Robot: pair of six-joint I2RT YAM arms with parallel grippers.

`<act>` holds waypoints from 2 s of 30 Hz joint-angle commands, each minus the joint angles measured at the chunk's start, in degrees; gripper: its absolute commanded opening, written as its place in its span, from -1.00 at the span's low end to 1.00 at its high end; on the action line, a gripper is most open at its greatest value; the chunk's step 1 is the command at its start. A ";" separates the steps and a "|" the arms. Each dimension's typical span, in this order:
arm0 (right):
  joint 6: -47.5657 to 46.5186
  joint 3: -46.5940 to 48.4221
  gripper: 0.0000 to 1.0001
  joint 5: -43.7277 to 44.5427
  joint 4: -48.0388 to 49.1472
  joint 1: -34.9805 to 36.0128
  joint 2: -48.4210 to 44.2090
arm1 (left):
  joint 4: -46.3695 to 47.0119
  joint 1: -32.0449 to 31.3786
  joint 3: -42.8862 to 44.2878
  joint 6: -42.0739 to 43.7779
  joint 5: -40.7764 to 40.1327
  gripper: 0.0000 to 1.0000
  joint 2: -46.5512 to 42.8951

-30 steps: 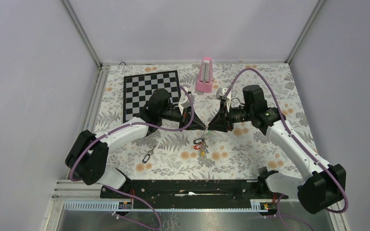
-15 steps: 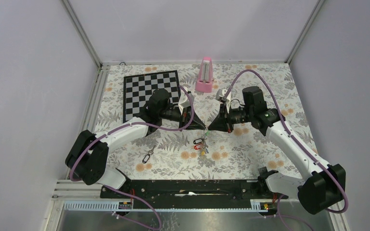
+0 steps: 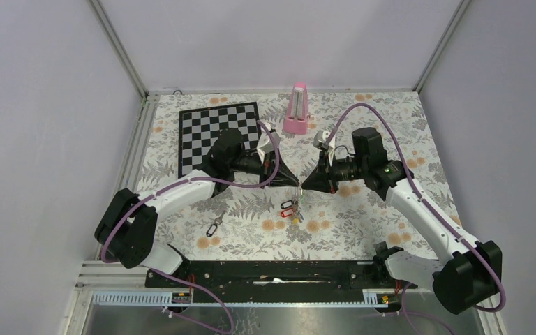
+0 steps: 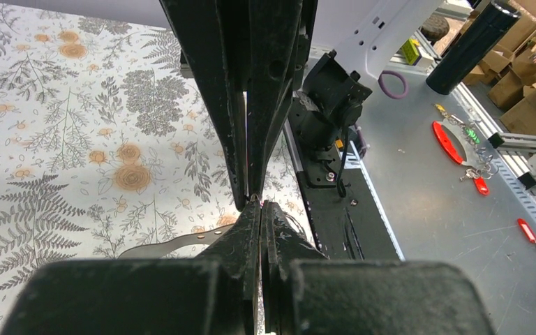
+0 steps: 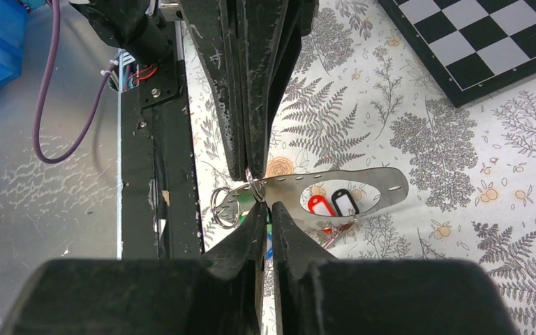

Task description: Put the keys on the keyring

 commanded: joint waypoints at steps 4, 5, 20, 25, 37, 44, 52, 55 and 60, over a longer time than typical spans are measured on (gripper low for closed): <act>-1.35 1.15 -0.47 2.61 -1.62 0.43 -1.38 | 11.96 0.79 1.50 -5.18 3.29 -1.00 -2.73; -1.80 1.62 -0.41 3.04 -2.03 0.42 -1.65 | 12.48 0.88 1.35 -5.59 3.40 -1.00 -2.78; -7.27 7.33 -0.15 2.72 -9.84 -0.53 -5.85 | 20.35 2.06 -0.69 -11.29 5.09 -1.00 -2.58; -6.18 7.60 -0.07 0.05 -9.03 -0.58 -5.22 | 29.70 2.04 -2.10 -17.62 6.68 -1.00 -1.36; -0.83 9.36 0.10 -5.14 -2.18 -0.53 -1.59 | 39.52 2.04 -3.68 -26.24 3.85 -1.00 1.11; -0.53 10.63 0.10 -7.43 -2.32 -0.52 -1.38 | 40.77 1.97 -4.95 -26.87 1.33 -1.00 1.34; 1.34 8.89 0.05 -8.08 0.41 -0.54 -0.84 | 41.19 1.96 -5.47 -27.52 -0.52 -1.00 1.51; 2.30 7.83 0.03 -8.22 2.21 -0.46 -0.48 | 42.22 1.95 -5.77 -28.31 -1.09 -1.00 1.49; 2.76 7.15 -0.09 -7.78 3.37 -0.28 0.11 | 43.18 1.95 -6.07 -29.15 -1.57 -1.00 1.44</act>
